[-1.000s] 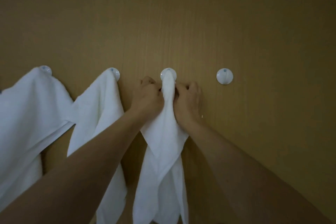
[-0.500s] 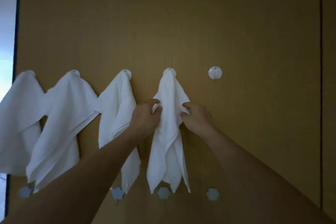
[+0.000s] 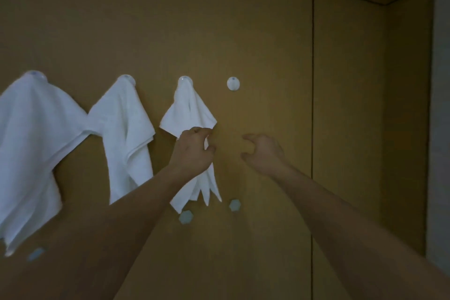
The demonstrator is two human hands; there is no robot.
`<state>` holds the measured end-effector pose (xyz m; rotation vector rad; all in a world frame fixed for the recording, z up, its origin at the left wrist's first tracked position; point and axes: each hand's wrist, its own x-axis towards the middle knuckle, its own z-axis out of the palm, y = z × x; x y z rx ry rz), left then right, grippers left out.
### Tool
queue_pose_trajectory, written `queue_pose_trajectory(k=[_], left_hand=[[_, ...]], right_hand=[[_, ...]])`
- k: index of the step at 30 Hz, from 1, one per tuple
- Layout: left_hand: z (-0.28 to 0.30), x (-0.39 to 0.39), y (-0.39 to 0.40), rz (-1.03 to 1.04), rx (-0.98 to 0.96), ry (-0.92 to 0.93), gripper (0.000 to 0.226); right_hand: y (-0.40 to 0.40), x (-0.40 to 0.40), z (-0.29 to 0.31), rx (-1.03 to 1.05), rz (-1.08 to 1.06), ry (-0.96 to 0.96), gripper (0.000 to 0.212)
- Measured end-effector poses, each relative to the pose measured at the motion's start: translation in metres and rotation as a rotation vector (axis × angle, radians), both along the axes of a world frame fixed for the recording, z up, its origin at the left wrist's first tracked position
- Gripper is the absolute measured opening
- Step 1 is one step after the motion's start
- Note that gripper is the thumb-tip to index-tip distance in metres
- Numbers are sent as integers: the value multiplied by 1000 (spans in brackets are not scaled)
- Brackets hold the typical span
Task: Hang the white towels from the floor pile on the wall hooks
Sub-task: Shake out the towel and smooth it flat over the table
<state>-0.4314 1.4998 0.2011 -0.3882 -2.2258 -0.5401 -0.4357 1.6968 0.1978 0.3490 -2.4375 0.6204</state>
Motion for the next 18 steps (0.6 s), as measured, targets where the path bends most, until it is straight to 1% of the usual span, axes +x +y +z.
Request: queue_pose_trajectory(k=[5,8,13,18], left_hand=[[-48,51,53,-270,-41,-135,43],[-74,97,101,-395,-127,-158,46],[-106,194,193,-663,-192,-213,46],[-136,319,292,-951,-258,-268,47]], right_hand=[[36,104,-58,90,-313,-83,61],[71,179,-88,124,-496,-150,62],[135,321,-124,55,-763,-251,63],[199,489,-158,-30,-1037,-287,63]])
